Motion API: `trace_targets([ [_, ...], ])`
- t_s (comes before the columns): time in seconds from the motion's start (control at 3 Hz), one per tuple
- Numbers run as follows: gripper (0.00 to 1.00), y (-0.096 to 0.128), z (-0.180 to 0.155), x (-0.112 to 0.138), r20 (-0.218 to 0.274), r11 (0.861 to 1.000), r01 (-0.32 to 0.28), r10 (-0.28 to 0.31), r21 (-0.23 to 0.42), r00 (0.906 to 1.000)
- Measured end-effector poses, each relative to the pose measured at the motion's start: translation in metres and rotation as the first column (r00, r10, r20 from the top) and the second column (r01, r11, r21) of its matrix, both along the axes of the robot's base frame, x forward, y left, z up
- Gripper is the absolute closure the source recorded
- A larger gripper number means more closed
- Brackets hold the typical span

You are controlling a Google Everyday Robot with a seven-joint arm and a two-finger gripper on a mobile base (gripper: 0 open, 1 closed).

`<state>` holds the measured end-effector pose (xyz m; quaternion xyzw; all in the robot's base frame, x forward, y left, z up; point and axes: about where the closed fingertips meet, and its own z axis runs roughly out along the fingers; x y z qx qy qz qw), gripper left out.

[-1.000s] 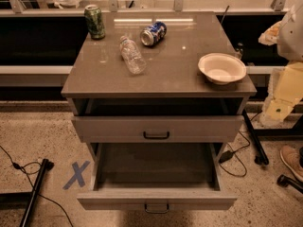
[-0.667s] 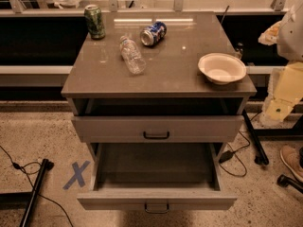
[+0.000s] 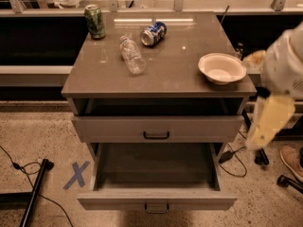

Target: Close middle drawer

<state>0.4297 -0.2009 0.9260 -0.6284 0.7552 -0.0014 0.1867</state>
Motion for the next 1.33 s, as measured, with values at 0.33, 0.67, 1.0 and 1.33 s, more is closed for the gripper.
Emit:
trace_targets([
  [0.33,0.0,0.005,-0.059,-0.016,0.023,0.99,-0.058,0.056,0.127,0.9982],
  [0.67,0.0,0.004,-0.057,-0.006,0.108,0.987,-0.09,0.075,0.132,0.9913],
  [1.0,0.0,0.016,-0.102,-0.001,0.036,0.983,-0.075,0.069,0.167,0.9969],
  [1.33,0.0,0.03,-0.188,-0.012,-0.028,0.98,-0.106,0.112,0.165,0.9933],
])
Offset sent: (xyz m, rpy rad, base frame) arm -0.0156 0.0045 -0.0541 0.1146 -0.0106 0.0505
